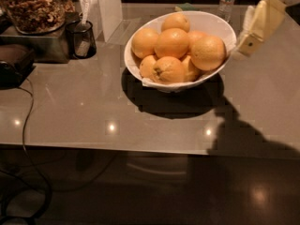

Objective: Pick orange from white bowl

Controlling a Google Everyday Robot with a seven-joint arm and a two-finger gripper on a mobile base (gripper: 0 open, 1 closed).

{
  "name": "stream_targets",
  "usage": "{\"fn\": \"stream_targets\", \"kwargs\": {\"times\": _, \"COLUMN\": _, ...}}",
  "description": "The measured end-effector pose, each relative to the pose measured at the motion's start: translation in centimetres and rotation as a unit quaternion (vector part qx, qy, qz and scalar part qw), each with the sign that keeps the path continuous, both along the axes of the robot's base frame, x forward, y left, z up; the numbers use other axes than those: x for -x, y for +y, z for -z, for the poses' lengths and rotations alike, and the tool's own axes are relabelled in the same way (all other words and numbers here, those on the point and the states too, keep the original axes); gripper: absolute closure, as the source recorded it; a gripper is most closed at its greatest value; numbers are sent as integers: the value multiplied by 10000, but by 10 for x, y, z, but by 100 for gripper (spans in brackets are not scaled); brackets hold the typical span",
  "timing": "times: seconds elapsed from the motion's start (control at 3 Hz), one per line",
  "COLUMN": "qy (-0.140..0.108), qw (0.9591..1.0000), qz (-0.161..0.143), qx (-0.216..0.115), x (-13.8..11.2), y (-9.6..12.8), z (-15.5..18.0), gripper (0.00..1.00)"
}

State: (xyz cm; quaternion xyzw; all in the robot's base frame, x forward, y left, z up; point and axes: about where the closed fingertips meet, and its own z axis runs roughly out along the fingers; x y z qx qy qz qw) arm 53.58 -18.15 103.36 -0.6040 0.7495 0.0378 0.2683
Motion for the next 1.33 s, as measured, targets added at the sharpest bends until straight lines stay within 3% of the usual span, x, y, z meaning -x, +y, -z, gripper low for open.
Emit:
{"fn": "stream_targets", "kwargs": {"times": 0.33, "qy": 20, "qw": 10000, "qz": 9, "qx": -18, "x": -2, "y": 1, "z": 3, "gripper": 0}}
{"fn": "stream_targets", "kwargs": {"times": 0.67, "qy": 225, "qw": 9991, "qz": 185, "qx": -296, "x": -13, "y": 5, "z": 22, "gripper": 0}}
{"fn": "stream_targets", "kwargs": {"times": 1.0, "qy": 230, "qw": 9991, "qz": 189, "qx": -304, "x": -14, "y": 6, "z": 23, "gripper": 42}}
{"fn": "stream_targets", "kwargs": {"times": 1.33, "qy": 231, "qw": 9992, "qz": 163, "qx": -288, "x": -15, "y": 9, "z": 24, "gripper": 42}}
